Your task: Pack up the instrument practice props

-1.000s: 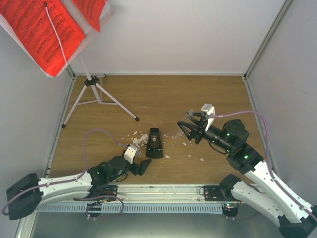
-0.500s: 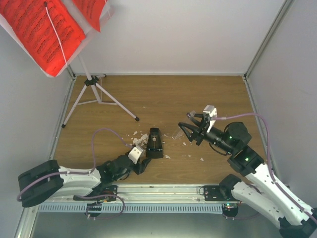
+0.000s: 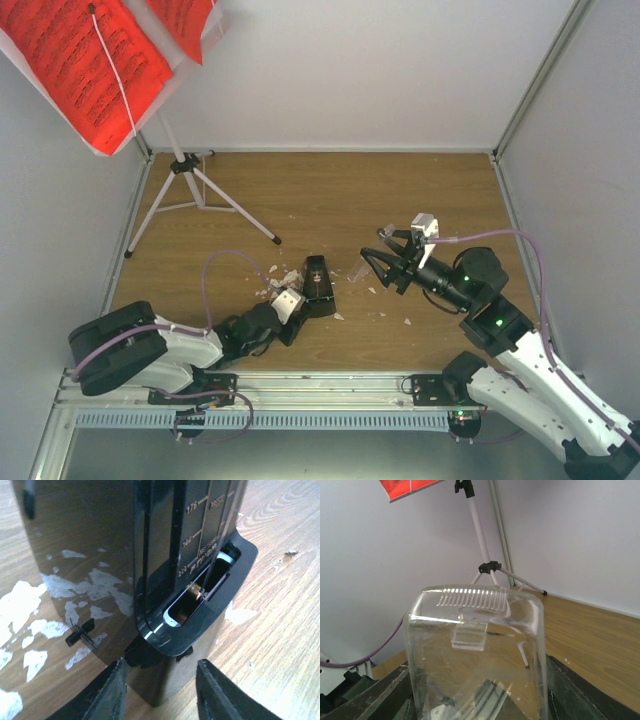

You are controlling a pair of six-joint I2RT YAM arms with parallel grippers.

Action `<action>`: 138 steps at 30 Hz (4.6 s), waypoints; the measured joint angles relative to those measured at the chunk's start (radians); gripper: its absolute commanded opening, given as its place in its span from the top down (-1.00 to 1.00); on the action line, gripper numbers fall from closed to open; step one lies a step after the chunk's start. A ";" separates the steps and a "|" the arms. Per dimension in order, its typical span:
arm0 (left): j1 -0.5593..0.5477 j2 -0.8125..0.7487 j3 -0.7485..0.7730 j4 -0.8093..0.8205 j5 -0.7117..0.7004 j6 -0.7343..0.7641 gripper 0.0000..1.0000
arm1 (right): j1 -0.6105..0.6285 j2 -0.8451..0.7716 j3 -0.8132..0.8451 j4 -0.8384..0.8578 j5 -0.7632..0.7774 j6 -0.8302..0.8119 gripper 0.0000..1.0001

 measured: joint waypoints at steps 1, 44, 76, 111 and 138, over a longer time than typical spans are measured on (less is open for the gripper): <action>0.000 0.016 0.010 0.003 0.000 -0.004 0.34 | 0.000 0.000 0.000 0.000 0.000 0.000 -0.19; 0.434 -0.036 0.873 -0.896 0.743 0.024 -0.45 | 0.058 0.010 -0.264 0.119 0.109 -0.077 -0.18; 0.505 0.135 0.847 -0.849 0.942 0.016 -0.40 | 0.108 0.091 -0.333 0.285 0.184 -0.077 -0.18; 0.517 0.182 0.888 -0.836 0.985 0.010 -0.22 | 0.111 0.286 -0.397 0.553 0.206 -0.111 -0.18; 0.517 0.186 0.892 -0.838 1.001 0.019 -0.12 | 0.203 0.543 -0.440 0.874 0.309 -0.211 -0.18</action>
